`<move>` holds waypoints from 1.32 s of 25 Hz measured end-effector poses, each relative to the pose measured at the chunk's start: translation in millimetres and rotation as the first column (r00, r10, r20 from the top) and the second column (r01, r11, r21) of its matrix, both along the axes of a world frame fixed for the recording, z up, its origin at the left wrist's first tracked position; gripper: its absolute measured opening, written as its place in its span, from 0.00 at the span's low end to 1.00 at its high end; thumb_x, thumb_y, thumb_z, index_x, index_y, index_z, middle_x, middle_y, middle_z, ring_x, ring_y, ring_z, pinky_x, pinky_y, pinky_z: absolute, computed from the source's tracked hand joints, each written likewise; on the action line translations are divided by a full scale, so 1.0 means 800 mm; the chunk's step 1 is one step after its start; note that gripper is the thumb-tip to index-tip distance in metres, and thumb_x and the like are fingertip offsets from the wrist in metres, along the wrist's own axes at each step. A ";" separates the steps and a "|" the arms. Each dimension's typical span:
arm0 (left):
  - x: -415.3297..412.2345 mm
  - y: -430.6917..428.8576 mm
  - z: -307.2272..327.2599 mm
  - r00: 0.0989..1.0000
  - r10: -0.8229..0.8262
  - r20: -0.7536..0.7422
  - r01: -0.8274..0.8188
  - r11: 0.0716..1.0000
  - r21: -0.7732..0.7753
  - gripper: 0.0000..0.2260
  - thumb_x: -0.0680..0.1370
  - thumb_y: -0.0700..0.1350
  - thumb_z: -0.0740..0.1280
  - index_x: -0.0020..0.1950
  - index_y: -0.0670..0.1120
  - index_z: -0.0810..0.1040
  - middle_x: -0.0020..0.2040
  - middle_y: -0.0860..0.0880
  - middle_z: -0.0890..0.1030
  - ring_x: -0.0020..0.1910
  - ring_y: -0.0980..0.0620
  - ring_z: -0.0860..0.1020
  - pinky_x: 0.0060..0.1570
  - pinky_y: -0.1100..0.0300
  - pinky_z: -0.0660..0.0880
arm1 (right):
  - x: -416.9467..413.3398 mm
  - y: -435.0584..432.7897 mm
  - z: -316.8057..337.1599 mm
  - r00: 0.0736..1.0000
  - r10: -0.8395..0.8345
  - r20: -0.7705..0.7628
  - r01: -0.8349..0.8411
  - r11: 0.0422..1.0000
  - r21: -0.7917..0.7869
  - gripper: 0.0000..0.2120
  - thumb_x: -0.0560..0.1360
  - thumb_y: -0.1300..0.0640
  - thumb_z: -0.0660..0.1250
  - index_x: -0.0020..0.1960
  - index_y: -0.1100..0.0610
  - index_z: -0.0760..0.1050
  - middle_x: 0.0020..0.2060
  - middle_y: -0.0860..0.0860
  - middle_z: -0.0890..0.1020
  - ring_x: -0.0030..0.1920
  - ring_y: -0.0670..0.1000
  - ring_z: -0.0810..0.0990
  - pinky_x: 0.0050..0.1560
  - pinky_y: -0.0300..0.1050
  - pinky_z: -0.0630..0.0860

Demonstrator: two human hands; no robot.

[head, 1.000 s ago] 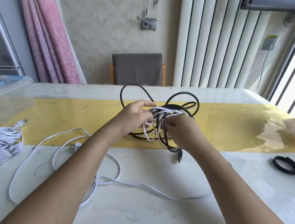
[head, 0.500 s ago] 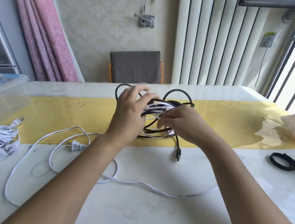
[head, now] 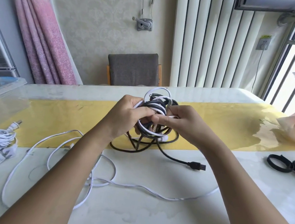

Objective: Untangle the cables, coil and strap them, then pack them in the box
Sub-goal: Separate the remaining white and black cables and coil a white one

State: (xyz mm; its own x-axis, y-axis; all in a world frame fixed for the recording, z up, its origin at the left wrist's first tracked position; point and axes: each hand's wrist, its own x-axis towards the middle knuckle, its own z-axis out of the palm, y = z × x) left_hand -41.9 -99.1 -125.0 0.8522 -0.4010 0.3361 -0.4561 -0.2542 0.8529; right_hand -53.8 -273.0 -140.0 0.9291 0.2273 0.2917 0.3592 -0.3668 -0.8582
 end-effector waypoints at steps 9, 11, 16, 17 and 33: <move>-0.004 -0.008 0.002 0.994 0.087 -0.073 -0.061 0.950 0.307 0.09 0.70 0.44 0.62 0.31 0.44 0.74 0.26 0.50 0.76 0.26 0.49 0.75 0.30 0.57 0.72 | 0.001 0.009 -0.002 0.945 -0.271 0.186 0.314 0.911 -0.266 0.18 0.70 0.46 0.69 0.52 0.57 0.72 0.37 0.53 0.80 0.37 0.51 0.78 0.40 0.48 0.76; -0.007 -0.025 -0.010 0.989 0.121 0.086 -0.147 0.869 0.472 0.09 0.72 0.44 0.63 0.33 0.45 0.70 0.27 0.50 0.72 0.29 0.48 0.72 0.32 0.54 0.70 | 0.000 0.007 0.000 0.895 -0.348 0.280 0.439 0.801 -0.407 0.17 0.70 0.48 0.68 0.54 0.56 0.75 0.44 0.54 0.81 0.45 0.56 0.78 0.44 0.51 0.76; -0.001 -0.040 -0.026 0.977 0.175 0.121 -0.212 0.861 0.462 0.11 0.75 0.42 0.63 0.34 0.48 0.66 0.29 0.51 0.69 0.32 0.49 0.65 0.31 0.56 0.61 | 0.005 0.024 -0.007 0.816 -0.400 0.418 0.574 0.651 -0.496 0.10 0.74 0.56 0.64 0.52 0.58 0.76 0.42 0.52 0.75 0.41 0.55 0.72 0.34 0.46 0.61; 0.001 -0.046 -0.032 0.971 0.216 0.103 -0.239 0.876 0.420 0.10 0.75 0.42 0.63 0.35 0.49 0.67 0.31 0.51 0.71 0.35 0.48 0.68 0.32 0.57 0.63 | 0.008 0.027 -0.010 0.801 -0.406 0.440 0.594 0.628 -0.502 0.10 0.74 0.58 0.62 0.54 0.58 0.75 0.44 0.53 0.76 0.43 0.56 0.74 0.35 0.45 0.61; 0.031 -0.005 -0.035 0.995 0.006 0.103 -0.011 0.999 0.050 0.23 0.67 0.30 0.65 0.49 0.57 0.81 0.49 0.56 0.84 0.54 0.58 0.80 0.58 0.59 0.76 | 0.012 -0.029 0.009 0.982 0.183 -0.045 -0.189 0.949 -0.253 0.11 0.72 0.64 0.70 0.43 0.48 0.82 0.28 0.40 0.73 0.32 0.43 0.66 0.36 0.35 0.62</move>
